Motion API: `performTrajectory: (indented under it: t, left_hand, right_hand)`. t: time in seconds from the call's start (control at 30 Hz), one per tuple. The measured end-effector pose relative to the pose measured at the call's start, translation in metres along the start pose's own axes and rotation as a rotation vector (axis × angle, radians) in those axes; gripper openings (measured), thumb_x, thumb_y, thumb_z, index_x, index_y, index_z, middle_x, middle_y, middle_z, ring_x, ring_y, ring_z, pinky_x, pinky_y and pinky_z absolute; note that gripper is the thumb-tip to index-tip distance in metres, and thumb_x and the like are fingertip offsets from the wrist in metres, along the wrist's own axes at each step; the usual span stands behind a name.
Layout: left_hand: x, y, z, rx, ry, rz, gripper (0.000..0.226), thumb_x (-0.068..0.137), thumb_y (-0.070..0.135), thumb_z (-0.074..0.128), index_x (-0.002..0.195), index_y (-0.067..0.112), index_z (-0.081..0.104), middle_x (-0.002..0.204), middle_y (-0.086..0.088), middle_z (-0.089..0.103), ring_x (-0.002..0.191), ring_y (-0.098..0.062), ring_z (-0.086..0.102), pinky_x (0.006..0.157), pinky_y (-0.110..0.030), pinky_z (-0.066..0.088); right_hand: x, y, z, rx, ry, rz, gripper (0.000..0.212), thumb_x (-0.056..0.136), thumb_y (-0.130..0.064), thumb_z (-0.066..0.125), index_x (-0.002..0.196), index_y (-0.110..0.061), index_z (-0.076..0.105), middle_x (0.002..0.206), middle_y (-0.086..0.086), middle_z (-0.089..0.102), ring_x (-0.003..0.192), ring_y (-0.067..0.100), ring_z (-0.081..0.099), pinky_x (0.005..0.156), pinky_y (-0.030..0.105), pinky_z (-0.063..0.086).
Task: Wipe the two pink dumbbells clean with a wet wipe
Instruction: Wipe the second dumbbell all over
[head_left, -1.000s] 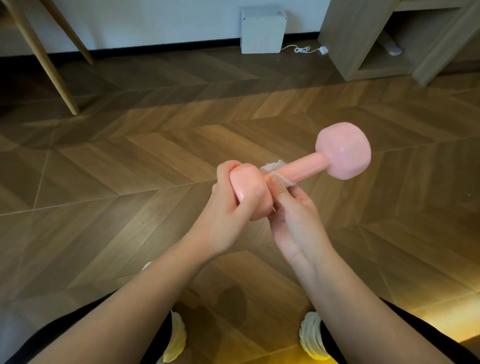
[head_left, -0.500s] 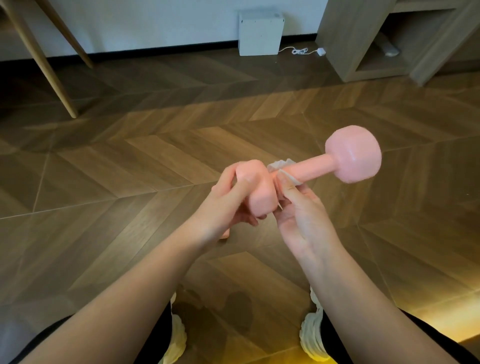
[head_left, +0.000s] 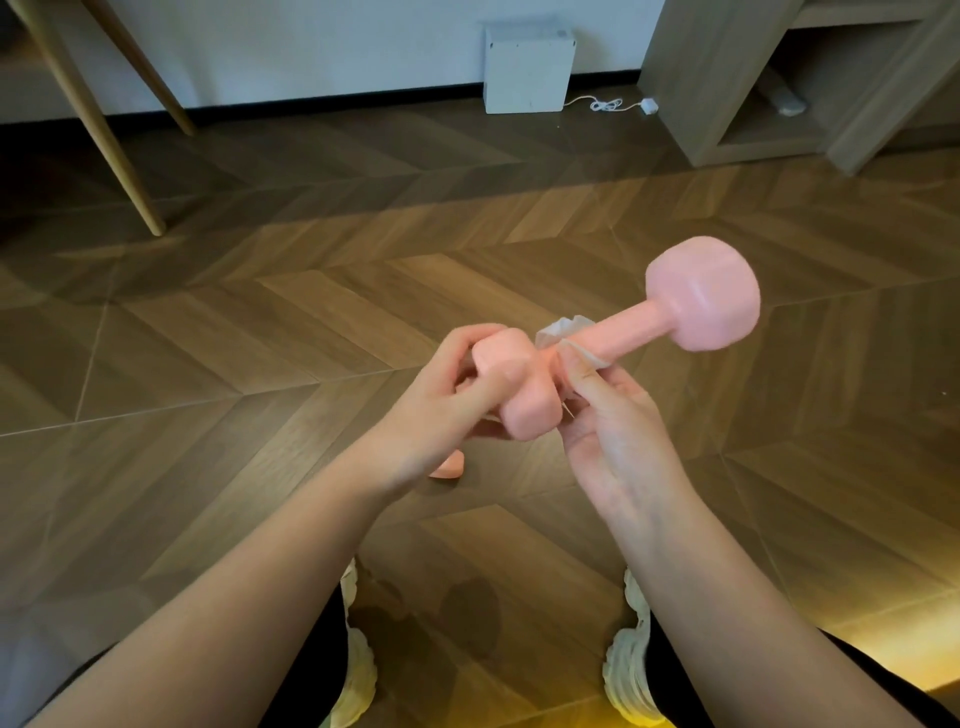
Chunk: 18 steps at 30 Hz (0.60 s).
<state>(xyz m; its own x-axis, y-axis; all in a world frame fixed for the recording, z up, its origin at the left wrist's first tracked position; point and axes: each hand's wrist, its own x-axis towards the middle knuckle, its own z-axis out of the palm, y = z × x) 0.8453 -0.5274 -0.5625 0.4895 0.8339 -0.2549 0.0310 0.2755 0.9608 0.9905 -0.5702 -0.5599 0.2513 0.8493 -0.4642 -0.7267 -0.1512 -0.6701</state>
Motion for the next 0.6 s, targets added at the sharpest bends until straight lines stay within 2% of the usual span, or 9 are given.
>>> performTrajectory:
  t: [0.1,0.2,0.3,0.4,0.53,0.6]
  left_hand:
    - [-0.005,-0.006,-0.001,0.216,0.041,0.254,0.062,0.071,0.021,0.08,0.122,0.032,0.046,0.123,0.003,0.058,0.111,-0.007,0.062,0.09,-0.026,0.053]
    - [-0.007,-0.006,-0.001,0.333,0.063,0.432,0.069,0.066,0.028,0.083,0.123,0.032,0.045,0.13,-0.003,0.053,0.12,-0.019,0.057,0.092,-0.024,0.049]
    - [-0.004,-0.005,-0.001,0.41,0.071,0.554,0.07,0.066,0.026,0.082,0.123,0.037,0.043,0.132,-0.009,0.049,0.123,-0.027,0.053,0.093,-0.031,0.05]
    - [-0.005,-0.006,-0.003,0.443,0.082,0.575,0.067,0.067,0.025,0.082,0.12,0.04,0.044,0.133,-0.008,0.047,0.124,-0.025,0.052,0.092,-0.033,0.052]
    - [-0.008,-0.003,-0.003,0.414,0.065,0.558,0.065,0.065,0.023,0.083,0.117,0.039,0.046,0.133,-0.008,0.047,0.124,-0.022,0.052,0.09,-0.021,0.05]
    - [-0.008,-0.001,-0.004,0.329,0.058,0.504,0.065,0.064,0.021,0.083,0.117,0.033,0.047,0.129,-0.006,0.051,0.118,-0.017,0.056,0.087,-0.019,0.049]
  right_hand:
    - [-0.001,-0.006,0.0,0.013,-0.018,-0.008,0.031,0.072,-0.017,0.071,0.102,-0.012,0.07,0.097,0.007,0.072,0.087,0.015,0.064,0.093,0.034,0.05]
    - [0.001,-0.013,-0.001,0.059,-0.026,-0.027,0.028,0.072,-0.02,0.07,0.1,-0.015,0.071,0.095,0.005,0.075,0.086,0.014,0.069,0.099,0.036,0.048]
    - [0.005,-0.023,-0.003,0.132,-0.007,-0.053,0.028,0.074,-0.02,0.07,0.101,-0.015,0.068,0.099,0.008,0.075,0.091,0.016,0.072,0.098,0.038,0.051]
    - [0.01,-0.034,-0.006,0.237,0.054,-0.065,0.036,0.071,-0.019,0.071,0.106,-0.013,0.066,0.101,0.007,0.076,0.094,0.017,0.073,0.097,0.041,0.051]
    - [0.009,-0.038,-0.007,0.31,0.077,-0.047,0.038,0.082,-0.023,0.071,0.118,-0.012,0.064,0.105,0.008,0.076,0.097,0.02,0.073,0.094,0.044,0.052]
    - [0.006,-0.038,-0.007,0.337,0.066,-0.034,0.053,0.076,-0.023,0.075,0.126,-0.013,0.061,0.111,0.008,0.075,0.099,0.022,0.073,0.095,0.045,0.053]
